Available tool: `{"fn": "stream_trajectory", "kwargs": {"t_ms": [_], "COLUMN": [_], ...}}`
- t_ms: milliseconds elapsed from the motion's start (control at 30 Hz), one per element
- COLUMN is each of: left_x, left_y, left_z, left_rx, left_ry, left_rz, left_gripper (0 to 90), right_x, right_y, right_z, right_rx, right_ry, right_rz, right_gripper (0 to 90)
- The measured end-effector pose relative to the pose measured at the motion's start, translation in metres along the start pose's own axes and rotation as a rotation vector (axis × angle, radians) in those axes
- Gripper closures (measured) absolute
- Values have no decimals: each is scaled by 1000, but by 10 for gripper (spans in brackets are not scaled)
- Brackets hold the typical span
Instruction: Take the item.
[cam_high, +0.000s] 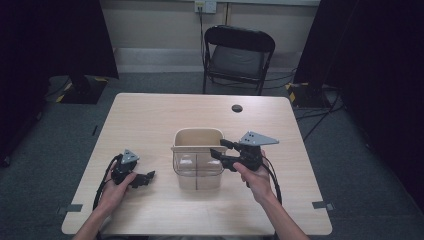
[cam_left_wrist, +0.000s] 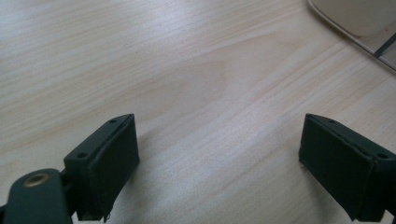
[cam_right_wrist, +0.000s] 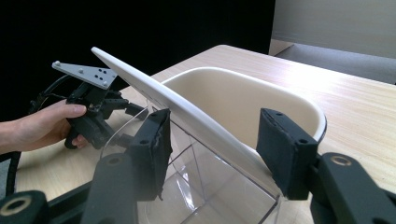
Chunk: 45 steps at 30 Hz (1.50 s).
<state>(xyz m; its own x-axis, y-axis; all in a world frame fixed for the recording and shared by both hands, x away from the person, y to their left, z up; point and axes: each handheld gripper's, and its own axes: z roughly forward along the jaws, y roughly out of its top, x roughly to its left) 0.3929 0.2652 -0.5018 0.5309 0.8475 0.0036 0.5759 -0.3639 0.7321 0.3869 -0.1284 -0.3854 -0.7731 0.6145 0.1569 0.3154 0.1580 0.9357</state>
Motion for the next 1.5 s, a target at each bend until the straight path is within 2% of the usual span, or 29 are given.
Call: {"fn": "stream_trajectory", "kwargs": {"t_ms": [1500], "left_x": [0], "left_y": [0], "left_z": [0], "left_rx": [-1], "left_ry": [4], "left_rz": [0], "left_gripper": [114], "right_x": [-3], "right_y": [2], "right_z": [0], "right_rx": [-4], "right_ry": [-3], "right_rz": [7], "right_gripper": [481]}}
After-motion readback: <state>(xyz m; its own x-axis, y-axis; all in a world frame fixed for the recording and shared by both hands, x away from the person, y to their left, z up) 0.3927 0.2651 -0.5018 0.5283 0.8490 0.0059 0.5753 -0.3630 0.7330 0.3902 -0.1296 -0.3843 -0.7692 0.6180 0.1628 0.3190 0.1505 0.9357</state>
